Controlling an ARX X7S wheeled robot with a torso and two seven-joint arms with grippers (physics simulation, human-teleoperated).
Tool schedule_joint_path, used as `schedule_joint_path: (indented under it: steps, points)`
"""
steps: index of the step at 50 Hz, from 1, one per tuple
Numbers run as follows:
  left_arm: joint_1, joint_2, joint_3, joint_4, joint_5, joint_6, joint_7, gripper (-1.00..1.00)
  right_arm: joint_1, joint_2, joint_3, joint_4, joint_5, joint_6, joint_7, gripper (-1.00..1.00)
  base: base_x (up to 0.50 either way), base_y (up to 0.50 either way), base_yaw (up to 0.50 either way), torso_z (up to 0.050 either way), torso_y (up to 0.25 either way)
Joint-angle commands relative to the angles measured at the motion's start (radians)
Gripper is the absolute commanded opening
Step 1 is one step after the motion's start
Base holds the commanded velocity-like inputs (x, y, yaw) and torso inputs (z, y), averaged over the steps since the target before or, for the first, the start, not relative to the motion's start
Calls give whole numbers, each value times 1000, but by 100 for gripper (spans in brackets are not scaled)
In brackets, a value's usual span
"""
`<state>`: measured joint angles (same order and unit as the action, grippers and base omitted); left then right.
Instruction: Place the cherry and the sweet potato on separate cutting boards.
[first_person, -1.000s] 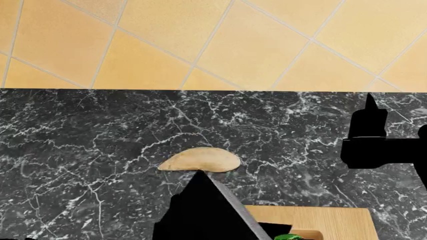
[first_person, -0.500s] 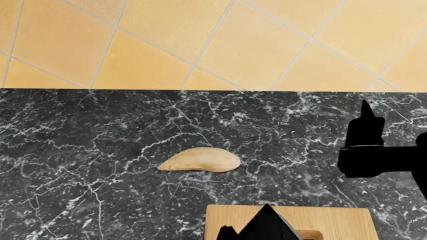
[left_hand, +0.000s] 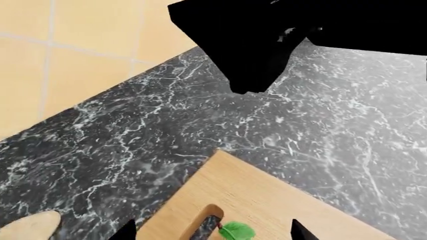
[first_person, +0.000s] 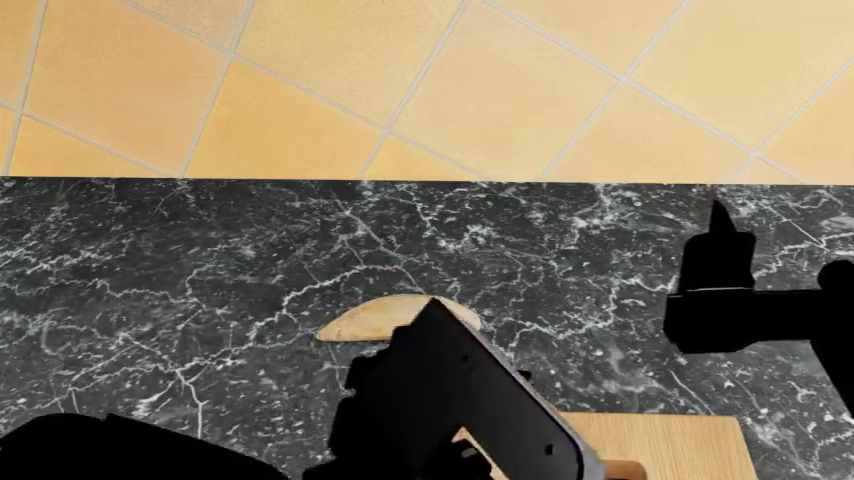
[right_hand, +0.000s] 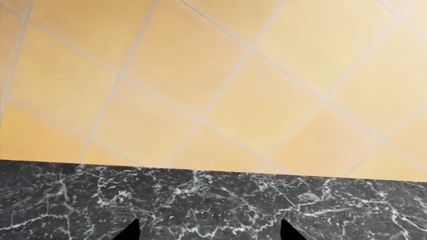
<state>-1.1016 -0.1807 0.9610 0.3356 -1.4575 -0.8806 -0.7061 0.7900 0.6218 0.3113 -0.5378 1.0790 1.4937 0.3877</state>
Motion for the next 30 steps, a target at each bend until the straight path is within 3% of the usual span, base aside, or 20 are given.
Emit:
schedule_joint_path:
  steps: [1,9,16,22,23,26,30]
  points:
    - [-72,-124,-43,-82,48,-21,123,100,46,-21,2,11,31,20,8,100,0,0,0,0,0]
    - [-236,-202,-25,-283,164,-53,320,100,74,-18,-13,26,52,23,32,100,0,0,0,0,0]
    - [-304,-200,43,-463,293,-40,435,100,83,-10,4,33,96,31,67,100,0,0,0,0,0]
    - [-352,-121,126,-682,429,36,569,100,80,-2,1,40,124,31,86,100,0,0,0,0,0]
    - [-366,-101,175,-724,466,46,645,100,86,-3,-6,45,128,34,92,100,0,0,0,0,0]
    - [-408,9,251,-994,595,141,733,100,90,-2,-8,40,157,41,111,100,0,0,0,0,0]
    - [-442,93,310,-1209,669,209,851,100,78,15,-14,48,164,29,115,100,0,0,0,0,0]
